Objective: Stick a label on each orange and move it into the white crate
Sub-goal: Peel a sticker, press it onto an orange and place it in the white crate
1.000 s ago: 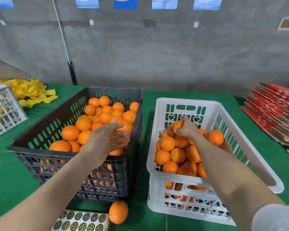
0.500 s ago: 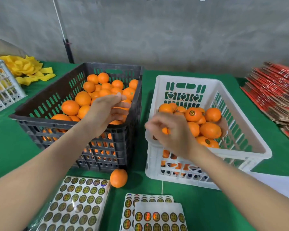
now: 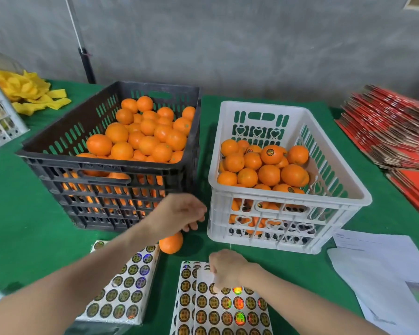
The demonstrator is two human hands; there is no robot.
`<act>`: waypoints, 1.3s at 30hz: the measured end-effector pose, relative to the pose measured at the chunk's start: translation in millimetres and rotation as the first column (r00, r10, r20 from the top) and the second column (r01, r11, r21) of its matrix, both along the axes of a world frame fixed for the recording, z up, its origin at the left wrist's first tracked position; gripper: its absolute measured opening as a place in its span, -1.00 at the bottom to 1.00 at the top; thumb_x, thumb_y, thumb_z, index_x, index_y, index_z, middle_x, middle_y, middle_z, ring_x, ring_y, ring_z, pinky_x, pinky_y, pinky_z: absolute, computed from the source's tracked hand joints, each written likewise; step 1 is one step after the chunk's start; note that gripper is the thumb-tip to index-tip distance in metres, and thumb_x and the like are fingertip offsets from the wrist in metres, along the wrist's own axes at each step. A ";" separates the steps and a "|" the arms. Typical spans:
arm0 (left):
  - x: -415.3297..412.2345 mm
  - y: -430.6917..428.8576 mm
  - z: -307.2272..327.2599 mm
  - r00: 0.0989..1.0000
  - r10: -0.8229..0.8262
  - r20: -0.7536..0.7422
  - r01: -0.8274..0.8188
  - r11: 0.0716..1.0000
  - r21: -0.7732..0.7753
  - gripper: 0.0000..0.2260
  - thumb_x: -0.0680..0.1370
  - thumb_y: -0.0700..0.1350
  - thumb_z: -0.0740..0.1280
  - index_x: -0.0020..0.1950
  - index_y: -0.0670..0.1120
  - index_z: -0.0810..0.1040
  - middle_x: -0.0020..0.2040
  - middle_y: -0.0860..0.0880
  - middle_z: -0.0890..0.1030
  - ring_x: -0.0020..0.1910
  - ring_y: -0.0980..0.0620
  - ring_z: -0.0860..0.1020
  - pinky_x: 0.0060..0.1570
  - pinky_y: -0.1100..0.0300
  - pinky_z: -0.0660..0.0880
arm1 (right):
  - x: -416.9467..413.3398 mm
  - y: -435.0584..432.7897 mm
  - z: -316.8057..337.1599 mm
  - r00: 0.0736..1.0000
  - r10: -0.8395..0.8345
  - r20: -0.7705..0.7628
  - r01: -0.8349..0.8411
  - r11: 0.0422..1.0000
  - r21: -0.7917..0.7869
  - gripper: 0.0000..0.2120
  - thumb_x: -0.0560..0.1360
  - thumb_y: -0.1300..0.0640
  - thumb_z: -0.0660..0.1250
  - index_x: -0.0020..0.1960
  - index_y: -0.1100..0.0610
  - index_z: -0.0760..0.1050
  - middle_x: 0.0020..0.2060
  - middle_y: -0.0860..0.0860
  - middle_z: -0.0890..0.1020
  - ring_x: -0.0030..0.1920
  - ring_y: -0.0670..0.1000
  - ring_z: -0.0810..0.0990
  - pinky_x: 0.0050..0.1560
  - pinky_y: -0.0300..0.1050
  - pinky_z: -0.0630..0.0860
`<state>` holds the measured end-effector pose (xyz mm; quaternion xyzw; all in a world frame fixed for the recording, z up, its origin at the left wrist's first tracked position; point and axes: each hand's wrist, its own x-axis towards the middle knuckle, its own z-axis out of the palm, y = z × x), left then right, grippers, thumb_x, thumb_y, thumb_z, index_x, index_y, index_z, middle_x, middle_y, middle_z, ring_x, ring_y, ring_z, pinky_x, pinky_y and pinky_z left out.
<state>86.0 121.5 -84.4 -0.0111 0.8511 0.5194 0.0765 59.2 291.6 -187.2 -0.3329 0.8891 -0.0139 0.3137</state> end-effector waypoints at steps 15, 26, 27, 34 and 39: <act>-1.0 8.2 -48.3 0.852 0.156 0.500 -0.335 0.896 0.291 -0.96 0.42 -0.33 0.41 -0.20 -0.28 0.65 -0.22 -0.23 0.68 -0.28 -0.10 0.66 -0.24 0.13 0.59 | -12.1 10.9 60.7 0.947 -0.201 -0.251 -0.016 0.749 -0.662 -0.91 0.44 0.20 0.42 -0.10 0.21 0.57 -0.07 0.09 0.52 0.02 0.02 0.45 0.11 -0.14 0.34; -3.3 12.2 -22.5 0.816 0.260 0.516 -0.464 0.827 0.317 -0.91 0.48 -0.30 0.40 -0.20 -0.32 0.61 -0.34 -0.22 0.62 -0.40 -0.10 0.59 -0.36 0.15 0.59 | 22.7 -8.5 58.4 0.818 -0.348 -0.458 -0.103 0.695 -0.712 -0.94 0.33 0.22 0.48 -0.20 0.19 0.66 -0.28 0.04 0.59 -0.25 0.05 0.59 -0.22 -0.30 0.46; -3.0 13.2 -22.2 0.816 0.274 0.510 -0.468 0.830 0.304 -0.91 0.48 -0.31 0.40 -0.20 -0.33 0.60 -0.34 -0.22 0.61 -0.40 -0.11 0.58 -0.33 0.13 0.60 | 25.1 -9.6 57.0 0.811 -0.351 -0.468 -0.129 0.673 -0.728 -0.94 0.28 0.26 0.50 -0.26 0.19 0.65 -0.33 0.04 0.58 -0.32 0.04 0.58 -0.30 -0.30 0.49; -0.4 12.6 -20.8 0.854 0.266 0.448 -0.400 0.886 0.236 -0.87 0.49 -0.29 0.41 -0.23 -0.30 0.62 -0.41 -0.16 0.63 -0.49 -0.02 0.59 -0.42 0.18 0.58 | 24.8 -14.7 50.8 0.860 -0.475 -0.189 0.126 0.556 -0.822 -0.95 0.39 0.30 0.43 -0.18 0.18 0.63 -0.23 -0.09 0.52 -0.24 -0.24 0.44 -0.19 -0.41 0.33; -2.8 11.8 -19.8 0.870 0.298 0.393 -0.387 0.907 0.169 -0.83 0.54 -0.23 0.37 -0.12 -0.35 0.63 -0.42 -0.16 0.62 -0.50 -0.02 0.58 -0.43 0.19 0.58 | 25.1 -16.3 49.5 0.833 -0.534 -0.147 0.204 0.543 -0.814 -0.94 0.41 0.22 0.46 -0.12 0.18 0.63 -0.22 -0.10 0.49 -0.23 -0.14 0.44 -0.20 -0.40 0.34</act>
